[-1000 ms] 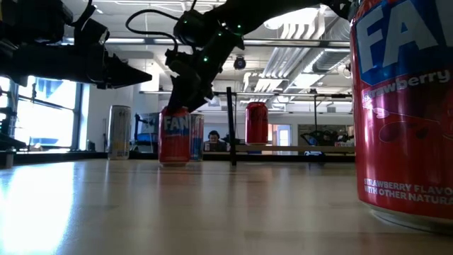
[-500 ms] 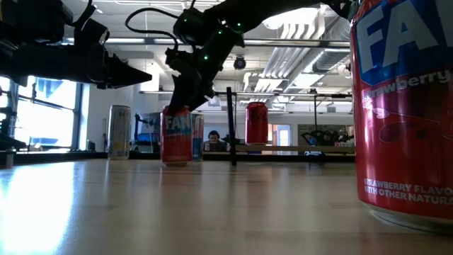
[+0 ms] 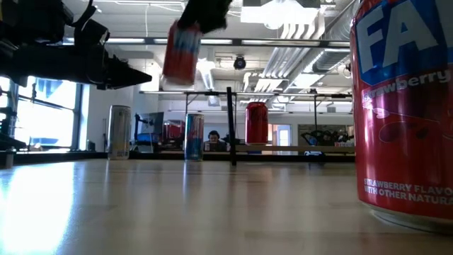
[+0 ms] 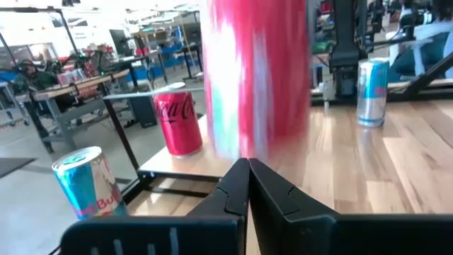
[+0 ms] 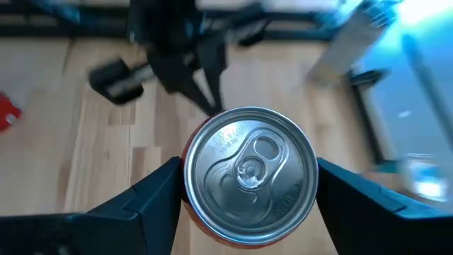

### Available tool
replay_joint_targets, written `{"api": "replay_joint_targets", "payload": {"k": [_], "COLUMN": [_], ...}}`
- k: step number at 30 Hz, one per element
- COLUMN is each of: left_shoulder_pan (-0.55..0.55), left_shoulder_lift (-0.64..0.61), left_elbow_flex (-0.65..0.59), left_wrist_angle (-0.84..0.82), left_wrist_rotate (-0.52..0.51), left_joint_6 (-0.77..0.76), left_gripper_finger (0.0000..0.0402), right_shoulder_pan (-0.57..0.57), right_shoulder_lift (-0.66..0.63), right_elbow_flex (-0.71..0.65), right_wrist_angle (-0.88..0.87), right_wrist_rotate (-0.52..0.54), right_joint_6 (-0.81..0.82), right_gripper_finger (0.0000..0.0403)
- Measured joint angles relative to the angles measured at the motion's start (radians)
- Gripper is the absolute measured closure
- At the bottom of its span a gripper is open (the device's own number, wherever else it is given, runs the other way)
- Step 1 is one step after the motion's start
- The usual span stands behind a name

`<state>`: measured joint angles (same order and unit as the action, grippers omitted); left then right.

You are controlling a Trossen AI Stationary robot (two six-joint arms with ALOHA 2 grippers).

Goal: Place canned beverage on shelf
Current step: Put the top red soda can on the shelf

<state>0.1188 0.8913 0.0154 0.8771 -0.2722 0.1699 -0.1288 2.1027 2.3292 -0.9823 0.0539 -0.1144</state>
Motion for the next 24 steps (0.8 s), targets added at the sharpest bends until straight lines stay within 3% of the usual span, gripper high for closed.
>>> {"api": "replay_joint_targets", "payload": {"k": [9, 13, 19, 24], "left_shoulder_pan": [0.000, 0.000, 0.000, 0.000], "left_shoulder_lift": [0.000, 0.000, 0.000, 0.000], "left_elbow_flex": [0.000, 0.000, 0.000, 0.000], "left_wrist_angle": [-0.002, -0.004, -0.007, -0.013], "left_wrist_rotate": [0.000, 0.000, 0.000, 0.000], "left_joint_6": [0.000, -0.001, -0.001, -0.001], "left_gripper_finger": [0.0401, 0.0401, 0.0401, 0.0401], "right_shoulder_pan": [-0.030, -0.096, -0.250, -0.422], "right_shoulder_lift": [-0.252, -0.329, -0.452, -0.569], "right_elbow_flex": [-0.002, -0.039, -0.278, -0.611], "right_wrist_angle": [-0.278, -0.406, -0.393, -0.194], "right_wrist_rotate": [0.290, 0.334, 0.329, 0.241], "right_joint_6": [0.095, 0.165, 0.184, 0.127], "right_gripper_finger": [0.0136, 0.0136, 0.0136, 0.0136]}}
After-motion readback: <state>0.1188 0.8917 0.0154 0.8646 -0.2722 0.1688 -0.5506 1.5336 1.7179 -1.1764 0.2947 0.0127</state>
